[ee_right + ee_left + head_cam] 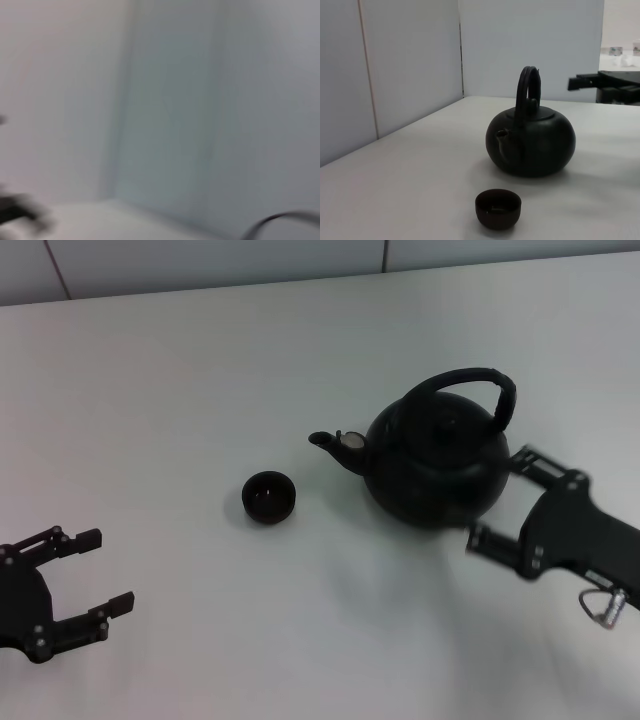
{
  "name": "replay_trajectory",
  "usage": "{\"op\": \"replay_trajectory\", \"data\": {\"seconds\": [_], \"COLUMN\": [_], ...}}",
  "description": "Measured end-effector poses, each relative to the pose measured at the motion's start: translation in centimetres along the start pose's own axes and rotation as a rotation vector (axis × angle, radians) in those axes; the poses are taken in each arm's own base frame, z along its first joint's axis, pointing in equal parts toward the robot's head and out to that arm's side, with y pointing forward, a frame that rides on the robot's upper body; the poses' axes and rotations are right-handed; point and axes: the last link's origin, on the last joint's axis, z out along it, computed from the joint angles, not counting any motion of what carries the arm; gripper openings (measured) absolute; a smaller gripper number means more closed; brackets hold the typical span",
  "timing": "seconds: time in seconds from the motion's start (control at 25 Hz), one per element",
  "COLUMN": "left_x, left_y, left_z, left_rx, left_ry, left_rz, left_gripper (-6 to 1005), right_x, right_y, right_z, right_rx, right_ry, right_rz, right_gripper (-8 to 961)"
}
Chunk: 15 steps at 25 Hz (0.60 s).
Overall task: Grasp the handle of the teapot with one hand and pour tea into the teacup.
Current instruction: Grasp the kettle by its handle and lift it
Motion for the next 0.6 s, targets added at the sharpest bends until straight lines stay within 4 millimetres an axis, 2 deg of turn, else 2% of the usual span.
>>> {"op": "replay_trajectory", "data": {"seconds": [0.04,0.08,0.12,0.16,0.2,0.24,0.4,0.6], "left_x": [0.0,0.0,0.0,0.0,0.0,0.0,0.0,0.0], "left_y": [0.0,0.0,0.0,0.0,0.0,0.0,0.0,0.0], "left_z": [0.0,0.0,0.0,0.0,-0.1,-0.1,-0.5,-0.5], "left_rx": [0.0,0.001,0.002,0.005,0.016,0.016,0.037,0.044], "left_ry": [0.0,0.001,0.002,0.003,0.009,0.009,0.024,0.033], "left_rz": [0.0,-0.001,-0.002,-0.004,-0.009,-0.009,-0.017,-0.022], "left_gripper": [777,777,777,777,777,777,777,777], "right_x": [0.0,0.4,0.4,0.6,0.9,0.9,1.8,2.1], "right_y": [0.0,0.8,0.8,1.1,1.4,1.4,1.1,0.8], "right_z": [0.0,0.1,0.1,0.2,0.4,0.4,0.7,0.8], "right_rx": [0.0,0.156,0.156,0.228,0.37,0.37,0.593,0.626], "right_ry": [0.0,-0.041,-0.041,-0.049,-0.049,-0.049,-0.016,0.005], "right_rz": [0.0,-0.025,-0.025,-0.027,-0.024,-0.024,0.059,0.077], "right_gripper": [740,740,740,740,740,740,740,739]}}
